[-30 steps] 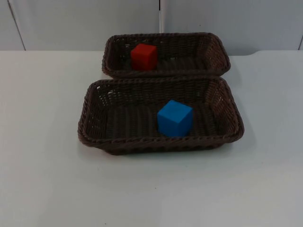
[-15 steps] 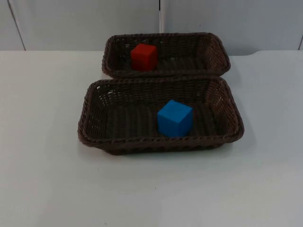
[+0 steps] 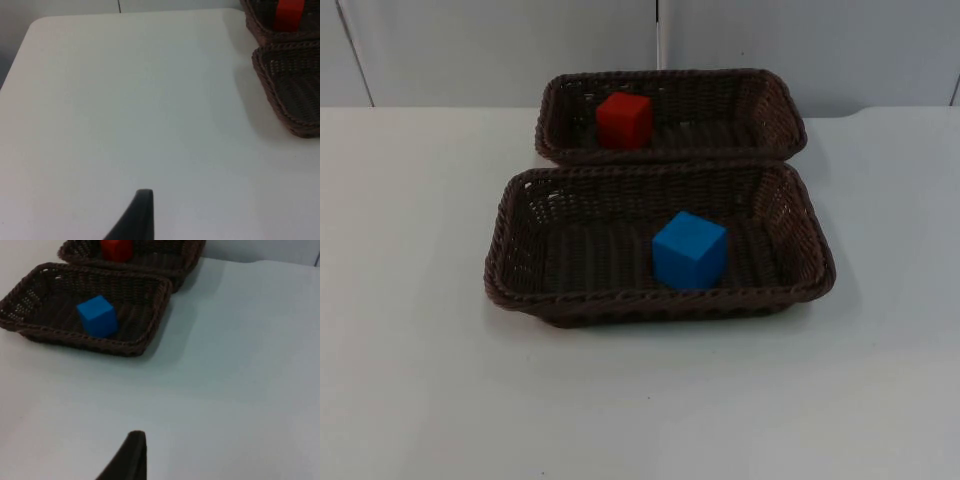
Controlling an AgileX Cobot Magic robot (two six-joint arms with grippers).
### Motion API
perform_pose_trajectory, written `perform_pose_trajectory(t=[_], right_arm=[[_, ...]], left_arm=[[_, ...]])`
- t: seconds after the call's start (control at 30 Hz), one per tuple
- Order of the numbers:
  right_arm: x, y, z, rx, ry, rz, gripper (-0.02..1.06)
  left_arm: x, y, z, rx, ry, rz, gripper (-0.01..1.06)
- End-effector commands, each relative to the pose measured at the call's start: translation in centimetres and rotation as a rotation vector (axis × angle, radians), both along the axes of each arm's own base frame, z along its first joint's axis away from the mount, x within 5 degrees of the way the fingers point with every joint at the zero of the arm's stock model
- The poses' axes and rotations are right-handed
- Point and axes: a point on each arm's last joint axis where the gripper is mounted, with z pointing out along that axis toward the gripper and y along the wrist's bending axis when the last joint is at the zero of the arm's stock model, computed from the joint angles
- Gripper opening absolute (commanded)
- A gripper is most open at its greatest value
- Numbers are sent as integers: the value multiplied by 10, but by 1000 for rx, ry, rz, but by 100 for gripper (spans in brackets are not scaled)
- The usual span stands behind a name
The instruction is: Pick up one cube with the left hand and place it into the upper basket. Pick up one cube with the right hand and place it into the lower basket.
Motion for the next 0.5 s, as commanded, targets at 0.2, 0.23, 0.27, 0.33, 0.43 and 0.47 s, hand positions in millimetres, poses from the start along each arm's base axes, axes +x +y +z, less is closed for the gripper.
perform_pose_trajectory(t=[0.2,0.23,0.27,0.33,0.43,0.47], right_arm=[[0,1,-2,3,1,-147,105],[0,1,-2,3,1,-147,105],[0,2,-2,3,1,-164,105],[0,2,-2,3,1,-194,105],[1,2,-2,3,1,-222,105],[1,2,-2,3,1,-233,105]], left_arm=[[0,0,-1,-5,1,1,105],[0,0,-1,-5,1,1,105],[0,0,-1,-5,1,1,105],[0,0,-1,-5,1,1,105],[0,0,-1,-5,1,1,105],[0,0,-1,-5,1,1,105]])
